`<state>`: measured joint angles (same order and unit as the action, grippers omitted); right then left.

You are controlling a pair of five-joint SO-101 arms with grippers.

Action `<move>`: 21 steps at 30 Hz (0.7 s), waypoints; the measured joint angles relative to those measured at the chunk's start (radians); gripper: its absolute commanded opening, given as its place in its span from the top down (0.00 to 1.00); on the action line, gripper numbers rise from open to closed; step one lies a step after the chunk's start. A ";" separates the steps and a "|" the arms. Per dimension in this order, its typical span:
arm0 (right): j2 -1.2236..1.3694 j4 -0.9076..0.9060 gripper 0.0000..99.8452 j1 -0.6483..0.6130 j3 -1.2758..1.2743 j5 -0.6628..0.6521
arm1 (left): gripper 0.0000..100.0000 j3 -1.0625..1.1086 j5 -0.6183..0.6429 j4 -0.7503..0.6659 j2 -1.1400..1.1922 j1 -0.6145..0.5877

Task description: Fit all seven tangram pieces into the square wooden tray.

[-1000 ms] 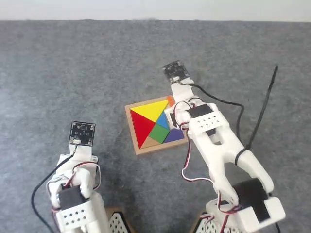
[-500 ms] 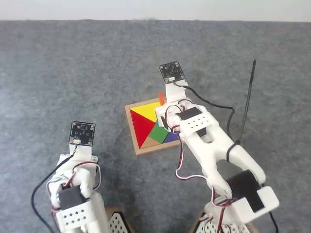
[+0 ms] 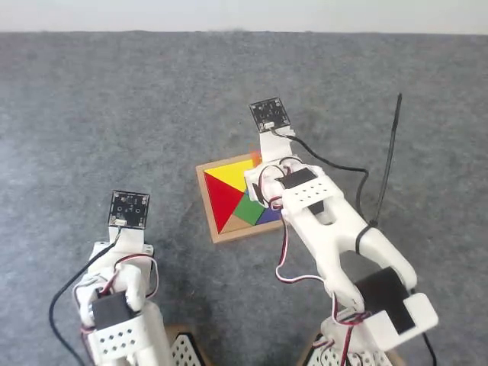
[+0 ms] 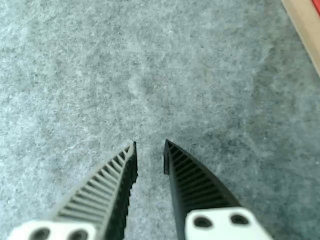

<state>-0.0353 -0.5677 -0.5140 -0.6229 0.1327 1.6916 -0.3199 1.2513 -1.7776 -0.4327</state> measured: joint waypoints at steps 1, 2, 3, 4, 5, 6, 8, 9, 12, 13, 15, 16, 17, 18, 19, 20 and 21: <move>0.000 0.000 0.78 0.000 0.000 0.000 | 0.91 0.000 0.000 0.000 0.000 0.000; 0.000 0.000 0.77 0.000 0.000 0.000 | 0.91 0.000 0.000 0.000 0.000 0.000; 0.000 0.000 0.78 0.000 0.000 0.000 | 0.91 0.000 0.000 0.000 0.000 0.000; 0.000 0.000 0.78 0.005 0.000 0.000 | 0.91 0.000 0.000 0.000 0.000 0.000; 0.000 0.000 0.78 0.011 0.000 -0.002 | 0.91 0.000 0.000 0.000 0.000 0.000; 0.000 0.000 0.78 0.018 0.000 -0.014 | 0.91 0.000 0.000 0.000 0.000 0.000; -0.011 0.000 0.78 0.031 0.000 -0.038 | 0.91 0.000 0.000 0.000 0.000 0.000; -0.020 0.000 0.78 0.035 0.000 -0.052 | 0.91 0.000 0.000 0.000 0.000 0.000; -0.069 -0.018 0.79 0.041 0.000 -0.104 | 0.91 0.000 0.000 0.000 0.000 0.000; -0.086 -0.035 0.81 0.046 0.000 -0.129 | 0.91 0.000 0.000 0.000 0.000 0.000; -0.120 -0.072 0.91 0.060 0.000 -0.178 | 0.91 0.000 0.000 0.000 0.000 0.000; -0.137 -0.098 0.97 0.069 0.000 -0.206 | 0.91 0.000 0.000 0.000 0.000 0.000; -0.158 -0.127 1.00 0.080 0.000 -0.232 | 0.91 0.000 0.000 0.000 0.000 0.000; -0.183 -0.155 0.98 0.089 0.000 -0.256 | 0.91 0.000 0.000 0.000 0.000 0.000; -0.212 -0.181 0.96 0.100 0.000 -0.285 | 0.91 0.000 0.000 0.000 0.000 0.000; -0.238 -0.204 0.96 0.110 0.000 -0.310 | 0.91 0.000 0.000 0.000 0.000 0.000; -0.270 -0.226 0.98 0.124 -0.003 -0.331 | 0.91 0.000 0.000 0.000 0.000 0.000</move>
<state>-0.3053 -0.7933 -0.3897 -0.6260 -0.1987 1.6916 -0.3199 1.2513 -1.7776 -0.4327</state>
